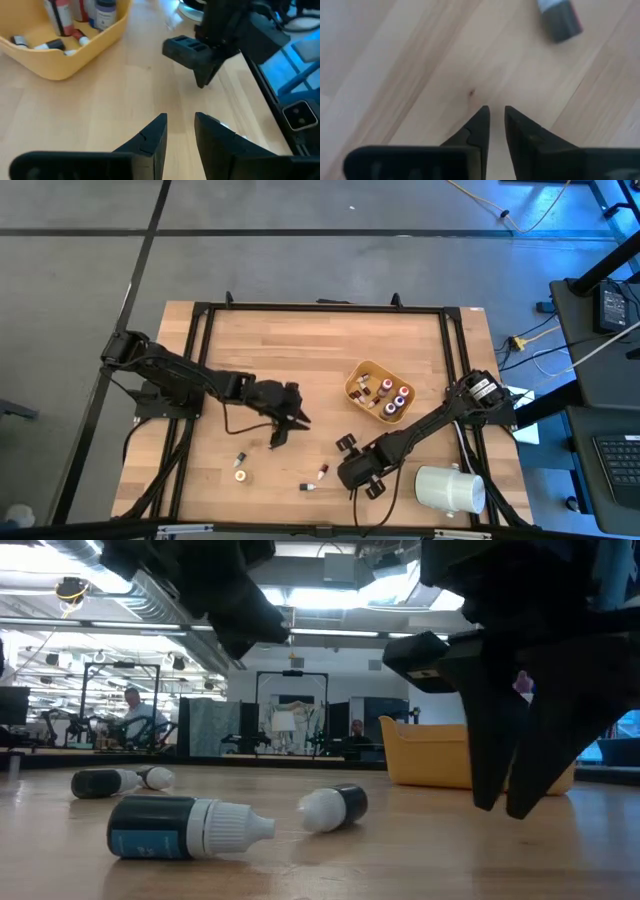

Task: Pick & Place food coloring
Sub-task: Put the small pink food coloring bottle in the yellow bin

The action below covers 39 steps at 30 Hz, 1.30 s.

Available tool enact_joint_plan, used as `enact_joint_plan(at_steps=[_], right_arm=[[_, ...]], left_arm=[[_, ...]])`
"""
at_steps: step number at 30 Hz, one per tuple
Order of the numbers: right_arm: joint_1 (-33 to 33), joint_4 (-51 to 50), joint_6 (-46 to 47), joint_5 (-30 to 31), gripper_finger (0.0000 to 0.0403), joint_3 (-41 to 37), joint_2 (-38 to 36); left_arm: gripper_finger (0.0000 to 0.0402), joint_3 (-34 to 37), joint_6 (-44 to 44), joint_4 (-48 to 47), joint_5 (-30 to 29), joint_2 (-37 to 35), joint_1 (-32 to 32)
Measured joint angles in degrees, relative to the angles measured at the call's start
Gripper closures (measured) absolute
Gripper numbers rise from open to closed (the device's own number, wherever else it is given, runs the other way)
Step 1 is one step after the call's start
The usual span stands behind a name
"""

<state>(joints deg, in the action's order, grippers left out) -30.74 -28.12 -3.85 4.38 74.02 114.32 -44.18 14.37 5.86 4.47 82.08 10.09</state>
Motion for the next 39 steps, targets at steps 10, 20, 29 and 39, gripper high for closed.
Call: enact_joint_plan(at_steps=[10,20,29,39], right_arm=[[1.5,8.4,-1.2,2.8,0.0251,0.0,0.0],[3.0,13.0,-1.6,4.2,0.022,0.0,0.0],[2.8,15.4,-5.7,-1.5,0.022,0.0,1.0],[2.9,19.4,-7.8,-1.5,0.022,0.0,5.2]], left_arm=[[0.0304,0.0,3.6,-0.3,-3.9,0.0,5.0],[0.0308,0.0,6.1,-2.4,-3.9,0.0,8.1],[0.0306,0.0,8.4,-3.1,-3.9,0.0,8.7],[0.0304,0.0,8.5,-4.1,-5.0,0.0,8.6]])
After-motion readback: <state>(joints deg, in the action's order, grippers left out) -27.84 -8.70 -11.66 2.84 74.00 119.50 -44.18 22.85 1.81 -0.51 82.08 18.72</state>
